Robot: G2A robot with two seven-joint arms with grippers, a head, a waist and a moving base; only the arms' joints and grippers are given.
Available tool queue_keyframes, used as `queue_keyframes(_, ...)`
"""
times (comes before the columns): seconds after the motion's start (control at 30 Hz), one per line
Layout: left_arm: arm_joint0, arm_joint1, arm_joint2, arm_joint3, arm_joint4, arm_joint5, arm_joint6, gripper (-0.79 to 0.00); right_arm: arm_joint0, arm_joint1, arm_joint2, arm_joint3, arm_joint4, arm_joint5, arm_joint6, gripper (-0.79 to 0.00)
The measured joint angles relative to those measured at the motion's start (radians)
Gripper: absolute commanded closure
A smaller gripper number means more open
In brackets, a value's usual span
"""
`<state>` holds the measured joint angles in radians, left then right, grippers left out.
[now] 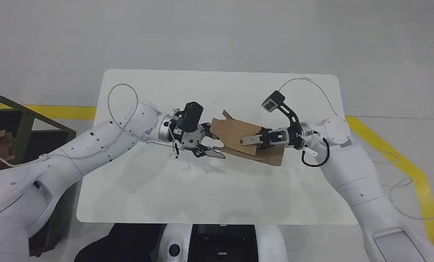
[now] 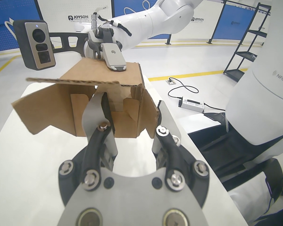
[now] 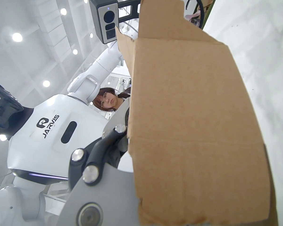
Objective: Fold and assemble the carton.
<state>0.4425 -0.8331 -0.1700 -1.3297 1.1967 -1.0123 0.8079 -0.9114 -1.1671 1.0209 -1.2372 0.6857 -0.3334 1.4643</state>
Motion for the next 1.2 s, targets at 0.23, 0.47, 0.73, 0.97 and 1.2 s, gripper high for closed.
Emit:
queue_keyframes(0.23,0.001,0.016,0.000,-0.017,-0.011,0.000,0.000,-0.369,0.003,-0.001,-0.002,0.002,0.008,0.004,0.027,0.000)
queue_keyframes(0.47,0.005,0.024,0.000,-0.016,-0.018,0.000,0.000,-0.366,0.003,0.001,-0.003,-0.010,0.008,0.017,0.040,0.000)
queue_keyframes(0.73,0.004,0.022,0.000,-0.012,-0.022,0.000,0.000,-0.363,0.002,0.002,-0.011,-0.027,-0.006,0.025,0.048,0.000)
queue_keyframes(0.97,0.002,0.017,0.000,-0.001,-0.023,0.000,0.000,-0.357,-0.001,0.005,-0.011,-0.037,-0.011,0.027,0.050,0.000)
queue_keyframes(1.2,0.002,0.012,0.000,0.006,-0.029,0.000,0.000,-0.357,-0.003,0.007,-0.011,-0.046,-0.016,0.028,0.050,0.000)
